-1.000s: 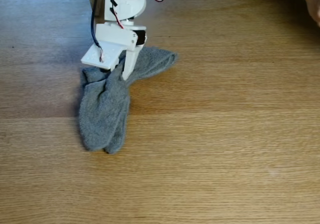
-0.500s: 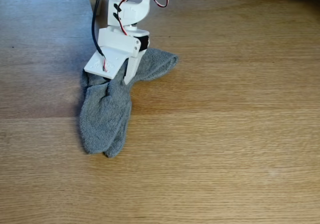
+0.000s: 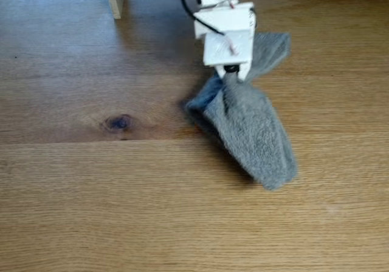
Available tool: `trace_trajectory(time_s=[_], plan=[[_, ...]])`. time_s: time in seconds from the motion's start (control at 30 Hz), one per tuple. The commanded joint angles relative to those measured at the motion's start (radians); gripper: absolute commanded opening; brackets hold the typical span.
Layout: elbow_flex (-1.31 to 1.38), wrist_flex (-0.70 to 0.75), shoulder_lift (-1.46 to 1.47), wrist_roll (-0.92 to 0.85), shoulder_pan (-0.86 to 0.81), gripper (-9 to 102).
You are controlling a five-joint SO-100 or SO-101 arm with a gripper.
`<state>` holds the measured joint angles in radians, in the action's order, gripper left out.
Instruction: Clean the area in front of the robot
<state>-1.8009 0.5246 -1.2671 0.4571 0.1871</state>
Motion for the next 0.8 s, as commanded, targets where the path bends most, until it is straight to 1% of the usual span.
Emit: trace_trajectory(time_s=[0.0, 0.07, 0.1, 0.2, 0.3, 0.43, 0.57, 0.77], plan=[[0.1, 0.002, -0.095, -0.018, 0.035, 0], [0.1, -0.035, -0.021, -0.038, 0.048, 0], [0.1, -0.078, 0.029, -0.052, 0.049, 0], [0.103, -0.282, 0.225, -0.164, 0.041, 0], [0.112, -0.445, 0.41, -0.288, 0.023, 0], [0.115, -0.609, 0.563, -0.4, -0.028, 0], [0.115, -0.66, 0.597, -0.39, -0.135, 0], [0.115, -0.652, 0.581, -0.373, -0.313, 0]])
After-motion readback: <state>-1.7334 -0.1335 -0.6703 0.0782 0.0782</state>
